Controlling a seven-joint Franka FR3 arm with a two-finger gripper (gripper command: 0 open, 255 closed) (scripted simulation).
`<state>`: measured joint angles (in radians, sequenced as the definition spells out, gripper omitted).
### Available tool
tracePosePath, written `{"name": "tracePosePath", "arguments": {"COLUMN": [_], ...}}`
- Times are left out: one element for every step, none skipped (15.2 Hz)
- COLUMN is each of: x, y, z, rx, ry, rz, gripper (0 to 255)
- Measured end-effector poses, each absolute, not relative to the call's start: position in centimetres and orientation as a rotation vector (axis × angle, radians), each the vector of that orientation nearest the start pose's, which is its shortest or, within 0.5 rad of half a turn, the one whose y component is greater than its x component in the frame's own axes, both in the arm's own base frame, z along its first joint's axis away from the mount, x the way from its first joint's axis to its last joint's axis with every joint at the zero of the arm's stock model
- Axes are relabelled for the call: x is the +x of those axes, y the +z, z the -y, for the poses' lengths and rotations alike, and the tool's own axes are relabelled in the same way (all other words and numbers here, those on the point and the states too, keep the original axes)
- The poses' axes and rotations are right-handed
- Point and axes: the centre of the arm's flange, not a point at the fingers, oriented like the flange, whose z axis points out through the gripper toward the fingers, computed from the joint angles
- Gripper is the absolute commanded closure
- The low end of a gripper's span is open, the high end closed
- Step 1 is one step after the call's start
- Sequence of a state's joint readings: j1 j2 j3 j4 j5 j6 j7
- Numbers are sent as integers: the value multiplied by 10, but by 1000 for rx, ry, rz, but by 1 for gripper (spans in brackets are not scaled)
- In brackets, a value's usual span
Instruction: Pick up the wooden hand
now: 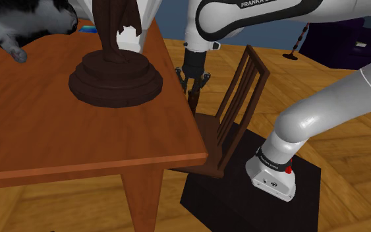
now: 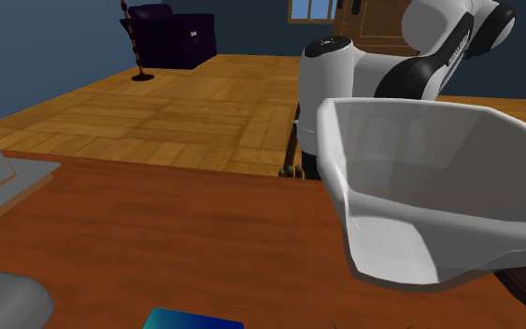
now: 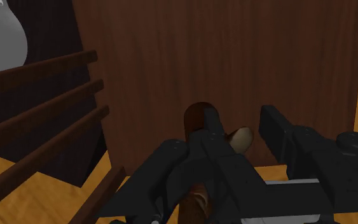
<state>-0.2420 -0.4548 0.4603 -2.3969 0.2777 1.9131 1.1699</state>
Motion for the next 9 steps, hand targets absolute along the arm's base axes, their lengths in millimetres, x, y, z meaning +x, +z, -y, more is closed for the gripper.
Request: {"name": "tracePosePath", "arguments": {"x": [400, 400, 400, 400, 400, 400, 400, 400, 401], "y": [460, 460, 460, 460, 460, 460, 460, 460, 462], "z": [-117, -117, -117, -118, -118, -118, -118, -118, -118], "rx": [-2665, -2665, -2665, -2665, -2665, -2665, -2665, -2665, -2665], "ry": [133, 133, 133, 133, 132, 132, 132, 132, 133], "rz": [-1637, -1637, -1637, -1636, -1636, -1636, -1636, -1636, -1637], "gripper": [255, 255, 255, 255, 255, 255, 255, 255, 255]}}
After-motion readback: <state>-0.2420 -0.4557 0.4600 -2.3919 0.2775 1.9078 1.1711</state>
